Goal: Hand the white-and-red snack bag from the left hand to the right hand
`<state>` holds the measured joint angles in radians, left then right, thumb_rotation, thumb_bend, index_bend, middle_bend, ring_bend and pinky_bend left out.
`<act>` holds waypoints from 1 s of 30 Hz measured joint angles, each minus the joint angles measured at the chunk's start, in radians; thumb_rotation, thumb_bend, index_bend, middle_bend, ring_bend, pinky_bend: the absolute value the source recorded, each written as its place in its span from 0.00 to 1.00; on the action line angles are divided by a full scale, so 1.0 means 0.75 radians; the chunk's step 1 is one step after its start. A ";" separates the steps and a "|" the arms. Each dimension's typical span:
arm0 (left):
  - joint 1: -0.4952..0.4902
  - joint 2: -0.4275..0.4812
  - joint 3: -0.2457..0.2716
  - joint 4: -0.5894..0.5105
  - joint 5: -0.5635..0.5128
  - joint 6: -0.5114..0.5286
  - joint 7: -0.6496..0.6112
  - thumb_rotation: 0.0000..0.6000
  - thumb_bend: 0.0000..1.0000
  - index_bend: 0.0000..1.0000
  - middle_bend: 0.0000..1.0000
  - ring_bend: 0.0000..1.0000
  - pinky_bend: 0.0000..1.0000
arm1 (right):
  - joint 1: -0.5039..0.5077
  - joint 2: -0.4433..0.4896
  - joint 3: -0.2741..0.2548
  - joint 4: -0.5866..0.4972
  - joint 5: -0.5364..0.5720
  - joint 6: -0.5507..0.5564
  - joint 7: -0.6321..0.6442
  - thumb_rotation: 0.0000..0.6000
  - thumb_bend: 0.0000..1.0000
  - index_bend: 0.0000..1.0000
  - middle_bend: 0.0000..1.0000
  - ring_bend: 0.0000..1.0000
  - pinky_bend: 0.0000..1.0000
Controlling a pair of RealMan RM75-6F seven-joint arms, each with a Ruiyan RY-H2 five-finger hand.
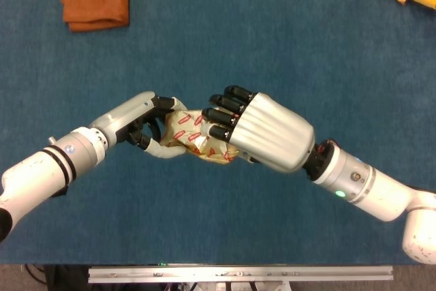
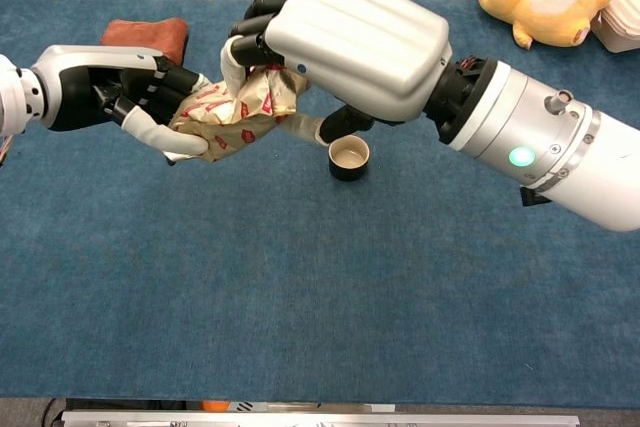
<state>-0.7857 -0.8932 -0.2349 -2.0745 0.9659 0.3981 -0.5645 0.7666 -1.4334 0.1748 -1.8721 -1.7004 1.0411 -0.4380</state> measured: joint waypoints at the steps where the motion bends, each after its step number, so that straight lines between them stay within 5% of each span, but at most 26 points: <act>1: 0.003 0.001 -0.002 0.002 0.004 -0.006 -0.004 1.00 0.25 0.34 0.36 0.32 0.49 | 0.000 -0.002 -0.002 0.003 -0.001 0.005 0.003 1.00 0.48 0.70 0.44 0.35 0.39; 12: 0.055 0.013 -0.038 0.041 0.077 -0.069 -0.051 1.00 0.25 0.17 0.20 0.18 0.40 | -0.008 0.000 -0.012 0.038 -0.019 0.062 0.037 1.00 0.48 0.71 0.45 0.36 0.40; 30: 0.156 0.011 -0.074 0.204 0.155 -0.133 -0.139 1.00 0.25 0.17 0.17 0.14 0.34 | -0.118 0.160 -0.076 0.027 -0.149 0.266 0.115 1.00 0.48 0.71 0.45 0.36 0.40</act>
<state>-0.6688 -0.8851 -0.2907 -1.9219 1.0820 0.2983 -0.6686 0.6781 -1.3133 0.1181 -1.8519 -1.8120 1.2406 -0.3515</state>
